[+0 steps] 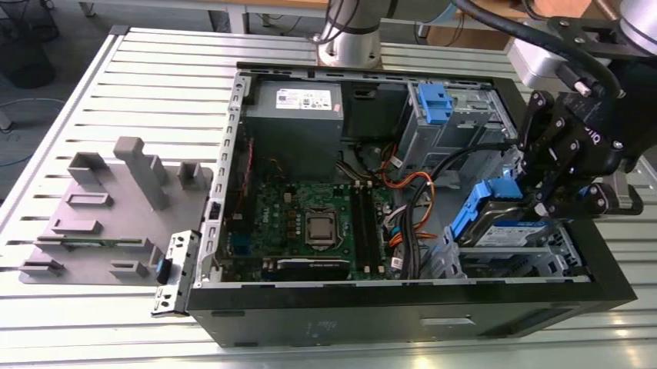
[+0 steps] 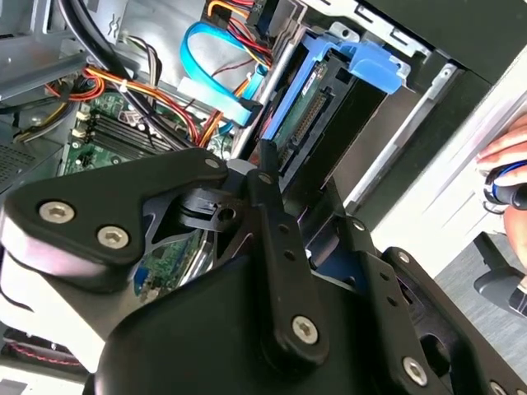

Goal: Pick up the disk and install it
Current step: 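Insert the disk into the insertion slot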

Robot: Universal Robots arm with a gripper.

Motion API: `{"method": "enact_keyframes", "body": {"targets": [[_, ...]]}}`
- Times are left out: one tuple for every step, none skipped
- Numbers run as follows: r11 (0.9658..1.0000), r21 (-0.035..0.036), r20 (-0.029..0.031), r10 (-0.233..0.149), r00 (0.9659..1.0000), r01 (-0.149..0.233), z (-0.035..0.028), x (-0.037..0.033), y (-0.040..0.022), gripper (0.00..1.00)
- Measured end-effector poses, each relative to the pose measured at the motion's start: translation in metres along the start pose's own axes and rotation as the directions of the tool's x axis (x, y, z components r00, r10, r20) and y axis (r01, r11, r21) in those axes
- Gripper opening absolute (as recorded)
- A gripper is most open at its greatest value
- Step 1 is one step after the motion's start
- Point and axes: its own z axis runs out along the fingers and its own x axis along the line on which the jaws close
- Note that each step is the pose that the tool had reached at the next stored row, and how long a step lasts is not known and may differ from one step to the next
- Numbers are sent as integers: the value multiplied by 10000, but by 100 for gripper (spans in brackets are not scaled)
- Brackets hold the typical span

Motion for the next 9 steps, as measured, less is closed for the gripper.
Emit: {"method": "enact_keyframes", "body": {"targets": [[10000,0,-1,0,10000,0,18,0,0,35],[10000,0,-1,0,10000,0,37,0,0,35],[10000,0,-1,0,10000,0,55,0,0,35],[10000,0,-2,1,10000,-1,73,-1,0,35],[10000,0,-2,0,10000,0,91,-1,0,35],[10000,-1,-4,0,10000,0,108,-1,0,35],[10000,-1,-2,0,10000,0,127,-1,0,35],[10000,0,0,0,10000,0,146,-1,0,35],[10000,0,1,0,10000,0,165,-2,0,35]]}}
